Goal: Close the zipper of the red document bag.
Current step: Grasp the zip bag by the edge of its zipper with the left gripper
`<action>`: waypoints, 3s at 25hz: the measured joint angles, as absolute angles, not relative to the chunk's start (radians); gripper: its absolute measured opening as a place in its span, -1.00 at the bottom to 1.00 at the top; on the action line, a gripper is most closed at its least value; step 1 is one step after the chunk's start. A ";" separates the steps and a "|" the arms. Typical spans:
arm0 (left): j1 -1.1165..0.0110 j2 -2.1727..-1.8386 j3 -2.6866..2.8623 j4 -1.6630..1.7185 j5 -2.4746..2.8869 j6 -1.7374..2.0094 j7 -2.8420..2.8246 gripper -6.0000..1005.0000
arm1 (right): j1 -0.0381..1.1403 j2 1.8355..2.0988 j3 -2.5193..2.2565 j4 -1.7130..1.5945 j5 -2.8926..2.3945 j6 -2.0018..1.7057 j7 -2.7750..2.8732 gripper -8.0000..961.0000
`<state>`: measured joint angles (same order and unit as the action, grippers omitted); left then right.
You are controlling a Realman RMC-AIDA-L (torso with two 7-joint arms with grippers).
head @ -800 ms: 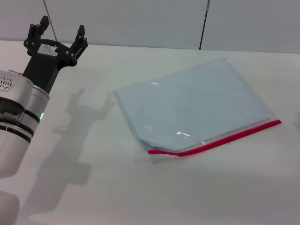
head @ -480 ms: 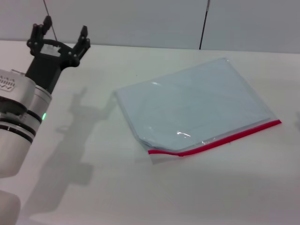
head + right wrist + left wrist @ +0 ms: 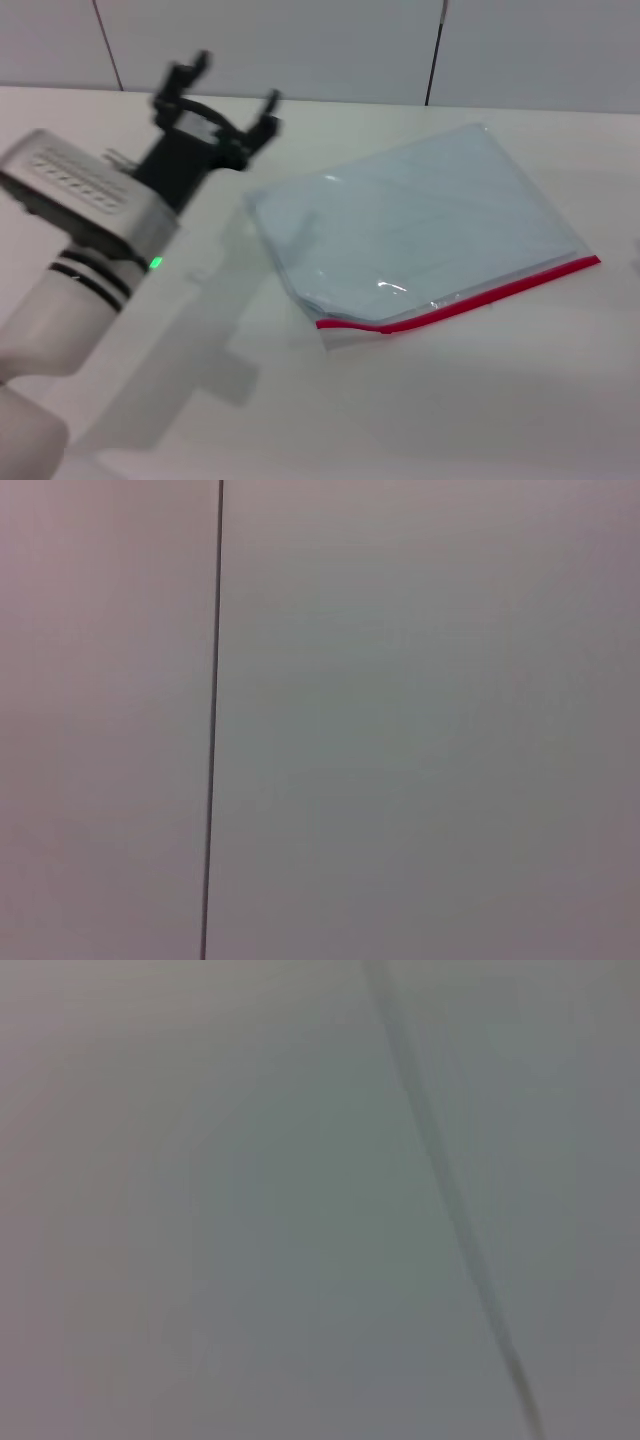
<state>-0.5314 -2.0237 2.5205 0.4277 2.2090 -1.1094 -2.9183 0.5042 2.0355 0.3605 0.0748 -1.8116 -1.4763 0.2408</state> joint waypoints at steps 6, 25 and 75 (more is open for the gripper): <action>-0.518 -1.999 2.503 0.690 2.196 -0.829 -2.650 0.77 | 0.505 2.034 0.359 0.075 -1.812 -1.465 0.241 0.64; -0.136 -1.958 2.112 1.695 2.334 0.476 -2.318 0.43 | 0.501 2.034 0.359 0.074 -1.809 -1.454 0.241 0.64; -0.330 -2.019 2.210 1.355 2.872 0.560 -2.451 0.12 | 0.505 2.036 0.359 0.072 -1.811 -1.454 0.241 0.64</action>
